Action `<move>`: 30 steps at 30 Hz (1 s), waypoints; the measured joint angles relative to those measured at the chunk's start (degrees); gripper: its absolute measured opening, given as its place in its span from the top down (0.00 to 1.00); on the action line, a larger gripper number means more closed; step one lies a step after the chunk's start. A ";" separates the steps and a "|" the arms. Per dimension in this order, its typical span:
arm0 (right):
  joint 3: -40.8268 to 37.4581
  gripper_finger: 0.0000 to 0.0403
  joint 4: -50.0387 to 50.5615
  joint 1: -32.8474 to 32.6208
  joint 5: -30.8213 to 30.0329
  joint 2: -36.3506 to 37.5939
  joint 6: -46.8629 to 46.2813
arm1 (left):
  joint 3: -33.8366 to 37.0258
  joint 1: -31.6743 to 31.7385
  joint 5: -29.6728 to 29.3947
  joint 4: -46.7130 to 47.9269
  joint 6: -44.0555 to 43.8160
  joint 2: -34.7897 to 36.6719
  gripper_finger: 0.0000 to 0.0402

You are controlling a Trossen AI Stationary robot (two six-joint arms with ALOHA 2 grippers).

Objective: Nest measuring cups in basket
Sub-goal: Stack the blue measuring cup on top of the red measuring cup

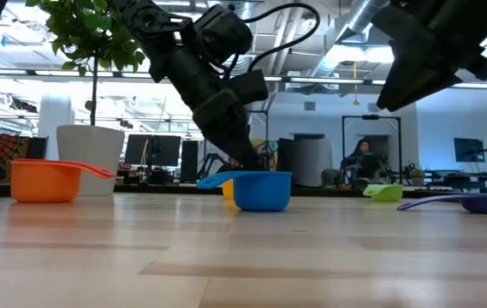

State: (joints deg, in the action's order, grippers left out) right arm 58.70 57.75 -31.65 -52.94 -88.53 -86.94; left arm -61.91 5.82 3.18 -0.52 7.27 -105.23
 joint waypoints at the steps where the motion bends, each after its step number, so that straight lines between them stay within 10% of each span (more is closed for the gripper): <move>1: 0.00 0.71 -0.16 -0.14 -0.11 0.00 -0.50 | 0.00 0.00 -0.46 0.34 0.02 0.00 0.68; 10: 0.04 0.71 -11.13 1.61 -0.95 -1.47 3.00 | 0.00 0.15 -0.83 3.08 -0.43 0.02 0.98; 30: 0.04 0.70 -13.78 1.67 -0.65 -3.65 4.90 | 0.56 -7.87 -21.55 17.95 -27.94 6.12 0.97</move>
State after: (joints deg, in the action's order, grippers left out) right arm 58.74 43.97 -29.99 -53.59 -92.18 -82.04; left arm -61.35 -2.04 -18.37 17.43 -20.67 -99.11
